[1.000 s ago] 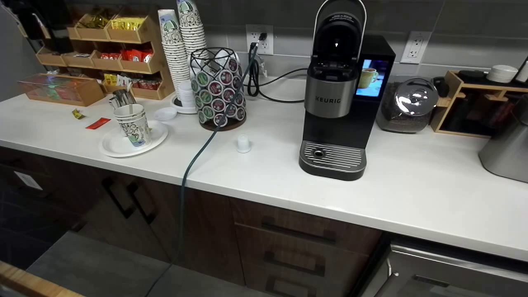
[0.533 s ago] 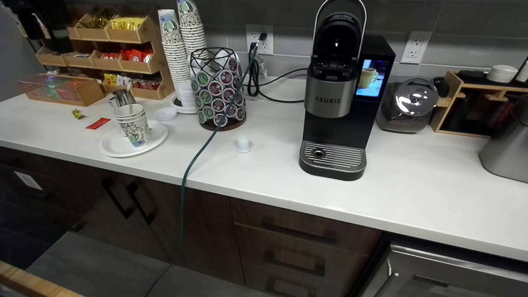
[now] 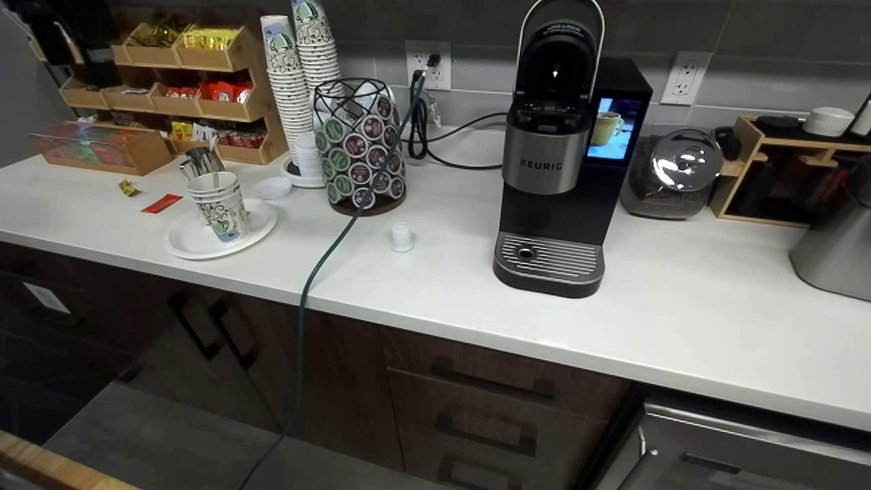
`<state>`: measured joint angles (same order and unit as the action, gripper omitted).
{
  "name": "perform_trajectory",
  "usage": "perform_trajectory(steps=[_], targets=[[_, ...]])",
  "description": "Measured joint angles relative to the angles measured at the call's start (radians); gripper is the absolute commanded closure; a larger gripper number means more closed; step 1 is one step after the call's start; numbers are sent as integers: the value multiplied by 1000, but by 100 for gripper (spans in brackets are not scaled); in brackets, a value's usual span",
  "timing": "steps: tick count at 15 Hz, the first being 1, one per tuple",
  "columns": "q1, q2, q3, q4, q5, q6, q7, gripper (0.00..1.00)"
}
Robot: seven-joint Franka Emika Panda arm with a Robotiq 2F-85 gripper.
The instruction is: Move the spoon from the silver cup to the white cup
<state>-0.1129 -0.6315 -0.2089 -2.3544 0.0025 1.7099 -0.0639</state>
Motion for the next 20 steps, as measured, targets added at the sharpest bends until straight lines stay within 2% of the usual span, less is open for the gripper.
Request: perform_trajectory(steps=[5,10,13,16,20], targets=[[6,54,33,-8,118,135,62,0],[73,122,158,-17,243,272,144,0],[150,150,260,-16,256,349,159,0],[217,209,337,14,239,371,154,0],[246,300,365,64,220,369,134,0]])
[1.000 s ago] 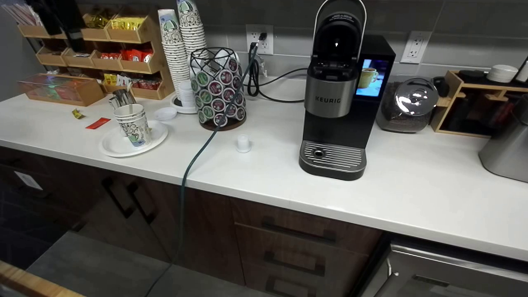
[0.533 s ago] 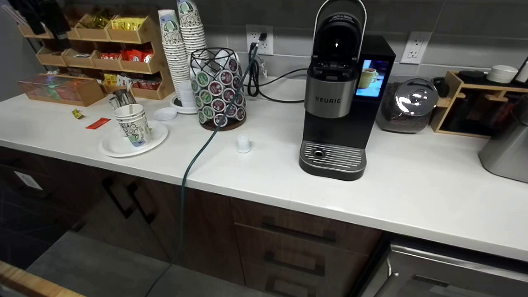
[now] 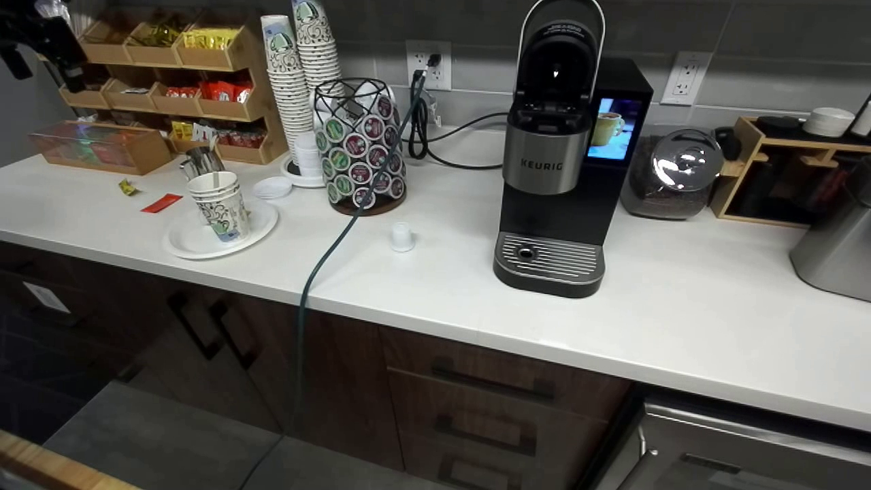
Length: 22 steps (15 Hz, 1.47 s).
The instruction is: Move the spoon from the silver cup to the white cup
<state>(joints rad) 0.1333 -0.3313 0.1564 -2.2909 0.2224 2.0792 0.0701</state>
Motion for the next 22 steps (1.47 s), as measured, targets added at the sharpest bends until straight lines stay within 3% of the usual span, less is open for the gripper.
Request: perform_trajectory(steps=[6,11,14,18,22], targets=[[-1,14,-3,14,-3,25,-2,0],[4,178,19,45,-5,470,34,0],[28,366,34,116,-5,623,15,0],[57,593,48,267,-23,653,1,0],[54,579,47,268,-23,653,1,0]])
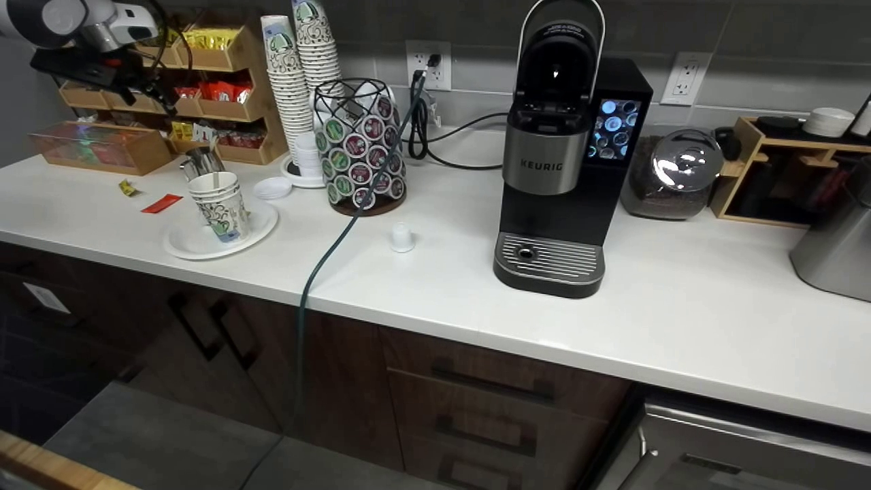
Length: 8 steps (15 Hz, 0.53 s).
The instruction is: Move the spoon from the silver cup to the white cup
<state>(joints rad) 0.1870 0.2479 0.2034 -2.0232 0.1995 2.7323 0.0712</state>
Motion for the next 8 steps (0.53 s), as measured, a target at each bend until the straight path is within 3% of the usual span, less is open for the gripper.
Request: perform_trajectory(steps=[4,8], targets=[[0,-4,0,4,1,0,0,0],[-23,79,6,50,41,7,-45,0]])
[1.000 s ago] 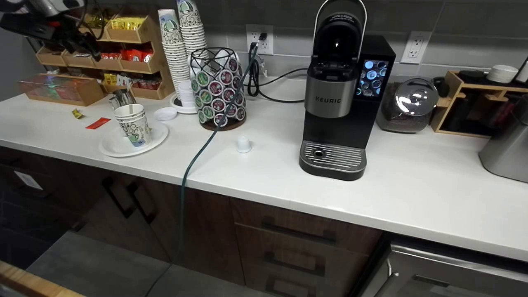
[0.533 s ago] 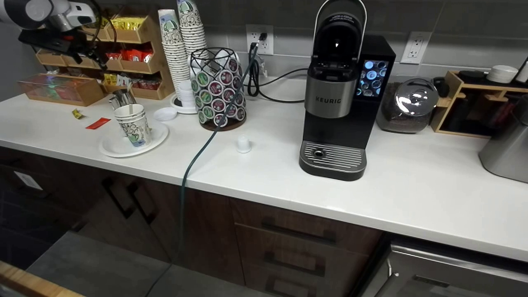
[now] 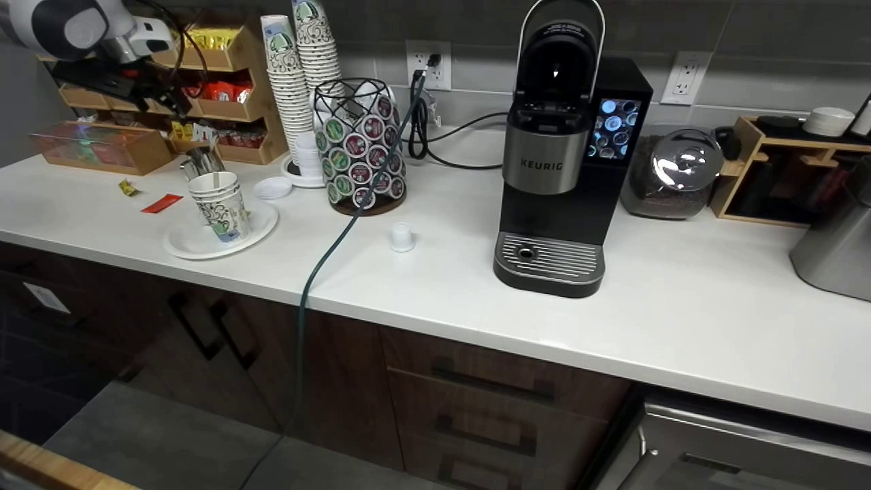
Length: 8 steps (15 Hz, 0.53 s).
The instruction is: Move the spoon from the silver cup to the white cup
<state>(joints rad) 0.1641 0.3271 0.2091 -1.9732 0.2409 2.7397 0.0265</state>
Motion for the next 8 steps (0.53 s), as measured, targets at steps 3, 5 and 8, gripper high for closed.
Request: perform_trajectory(steps=[3,5,8], targets=[[-67,100,49,66,97,1,-114,0],[-135,169,119,124,188,1,-214,0],[-207,260,187,220,247,-9,-297,0]])
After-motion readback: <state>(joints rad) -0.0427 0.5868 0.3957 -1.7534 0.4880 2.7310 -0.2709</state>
